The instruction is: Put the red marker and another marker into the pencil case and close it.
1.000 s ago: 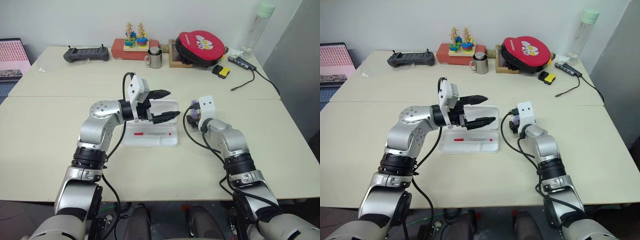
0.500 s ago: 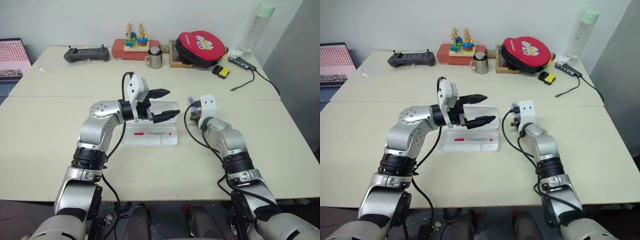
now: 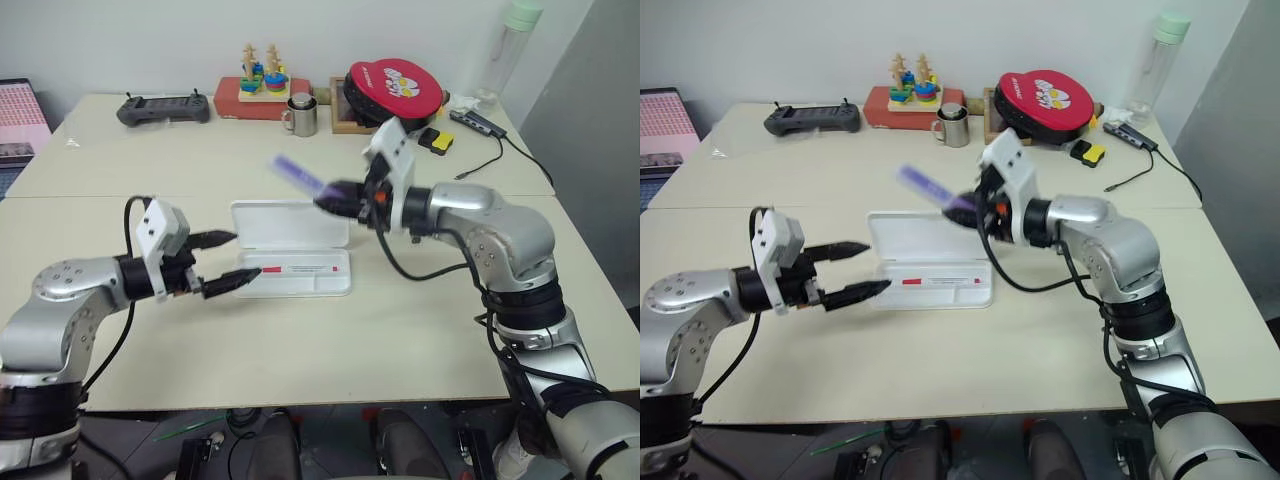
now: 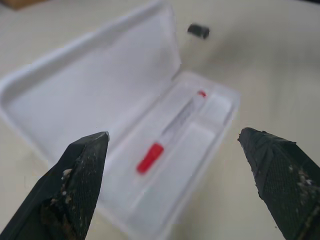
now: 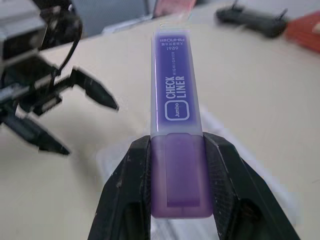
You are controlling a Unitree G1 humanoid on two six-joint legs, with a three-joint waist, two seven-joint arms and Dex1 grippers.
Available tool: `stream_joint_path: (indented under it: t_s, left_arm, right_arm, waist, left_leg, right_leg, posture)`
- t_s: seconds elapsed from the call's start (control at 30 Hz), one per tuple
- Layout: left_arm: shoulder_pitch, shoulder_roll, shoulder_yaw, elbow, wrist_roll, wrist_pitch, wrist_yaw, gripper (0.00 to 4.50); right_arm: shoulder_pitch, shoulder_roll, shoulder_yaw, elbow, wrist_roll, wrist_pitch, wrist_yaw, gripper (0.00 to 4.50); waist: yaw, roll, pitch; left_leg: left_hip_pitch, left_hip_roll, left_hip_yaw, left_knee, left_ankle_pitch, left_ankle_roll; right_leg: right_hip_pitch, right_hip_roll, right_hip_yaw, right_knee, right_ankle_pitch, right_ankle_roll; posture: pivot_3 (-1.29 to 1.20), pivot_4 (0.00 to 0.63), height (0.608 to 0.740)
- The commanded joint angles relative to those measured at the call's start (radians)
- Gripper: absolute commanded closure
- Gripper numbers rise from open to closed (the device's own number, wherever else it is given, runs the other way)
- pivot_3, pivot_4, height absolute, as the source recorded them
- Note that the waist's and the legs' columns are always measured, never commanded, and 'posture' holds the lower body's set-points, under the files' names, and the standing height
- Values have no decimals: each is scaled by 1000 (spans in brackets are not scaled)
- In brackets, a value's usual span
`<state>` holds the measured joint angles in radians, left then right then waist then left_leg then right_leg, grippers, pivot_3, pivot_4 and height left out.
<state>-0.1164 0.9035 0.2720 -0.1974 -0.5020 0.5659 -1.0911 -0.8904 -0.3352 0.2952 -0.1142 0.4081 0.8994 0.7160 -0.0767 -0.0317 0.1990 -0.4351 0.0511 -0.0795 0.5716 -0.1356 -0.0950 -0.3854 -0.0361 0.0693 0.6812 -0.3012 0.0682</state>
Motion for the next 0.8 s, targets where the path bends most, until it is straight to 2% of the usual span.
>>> stream_joint_path:
  t_s: [0.03,0.1,0.27,0.67,0.8]
  left_arm:
    - [60,57,108,-91,-39,28,-18,0]
    - [87,66,130,-92,-22,14,-5,0]
    - [115,87,169,-111,-45,47,-10,0]
    - [114,72,143,-149,-56,64,32,0]
    - [114,71,137,-153,-60,62,42,0]
  right_arm:
    - [4,36,193,113,-141,-132,33,3378]
    - [9,65,234,169,-172,-175,51,3378]
    - [12,110,231,247,-186,-228,97,3378]
    - [5,165,227,343,-240,-278,147,3378]
    - [-8,179,228,383,-262,-300,160,3378]
  waist:
    - [-1,0,0]
    - [1,0,0]
    - [6,0,0]
    - [16,0,0]
    - [17,0,0]
  left_leg:
    - [0,0,0,0,0,0]
    - [0,0,0,0,0,0]
    - [0,0,1,1,0,0]
    - [0,3,2,0,0,0]
    - [0,10,2,0,0,-1]
  right_leg:
    - [0,0,0,0,-3,-3]
    - [-1,0,0,1,-3,-2]
    - [-1,0,1,0,1,4]
    - [-2,3,0,0,1,1]
    - [-2,9,0,0,0,2]
  posture:
    - [0,150,740]
    - [0,150,740]
    - [0,150,740]
    - [0,150,740]
    - [0,150,740]
